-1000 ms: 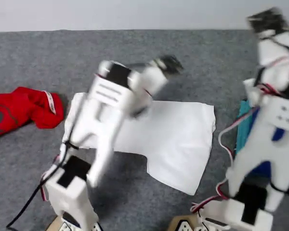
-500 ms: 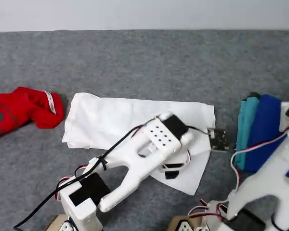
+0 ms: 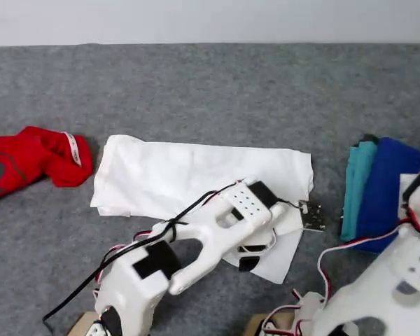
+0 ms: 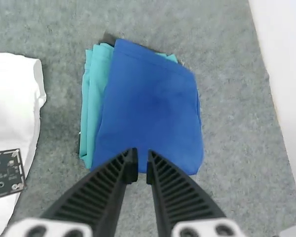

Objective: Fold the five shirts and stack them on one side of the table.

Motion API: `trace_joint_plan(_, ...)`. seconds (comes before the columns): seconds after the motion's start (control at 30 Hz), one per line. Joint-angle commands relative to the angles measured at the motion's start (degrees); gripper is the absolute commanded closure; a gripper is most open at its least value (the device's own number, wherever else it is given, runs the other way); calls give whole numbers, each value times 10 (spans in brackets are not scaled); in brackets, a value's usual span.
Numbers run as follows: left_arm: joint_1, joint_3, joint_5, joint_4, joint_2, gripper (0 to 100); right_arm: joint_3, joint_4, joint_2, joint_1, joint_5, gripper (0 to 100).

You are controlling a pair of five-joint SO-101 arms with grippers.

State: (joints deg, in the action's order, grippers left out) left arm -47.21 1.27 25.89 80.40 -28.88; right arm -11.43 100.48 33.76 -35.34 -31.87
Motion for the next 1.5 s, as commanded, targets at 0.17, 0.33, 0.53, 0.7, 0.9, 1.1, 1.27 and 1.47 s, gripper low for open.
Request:
trace_joint_plan(0.17, -2, -123, -25, 61, -82, 929, 0, 17, 28, -8, -6, 952)
trace_joint_plan(0.33, -4, -134, -26, 67, -79, 993, 0, 18, 34, -8, -6, 952)
trace_joint_plan(0.53, 6, -134, -25, 83, -13, 994, 0, 19, 34, -8, -6, 952)
trace_joint_plan(0.7, 43, -137, -24, 56, 10, 994, 0, 20, 34, -8, -6, 952)
trace_joint_plan(0.9, 73, -190, -24, 54, -18, 993, 0, 20, 34, -8, -5, 952)
trace_joint_plan(1.1, 105, -279, -25, 58, -46, 941, 0, 21, 34, -7, -3, 952)
trace_joint_plan(1.27, 142, -334, -26, 54, -91, 840, 0, 21, 34, -8, -3, 952)
trace_joint_plan(1.47, 196, -413, -25, 59, -165, 838, 0, 22, 34, -8, -3, 953)
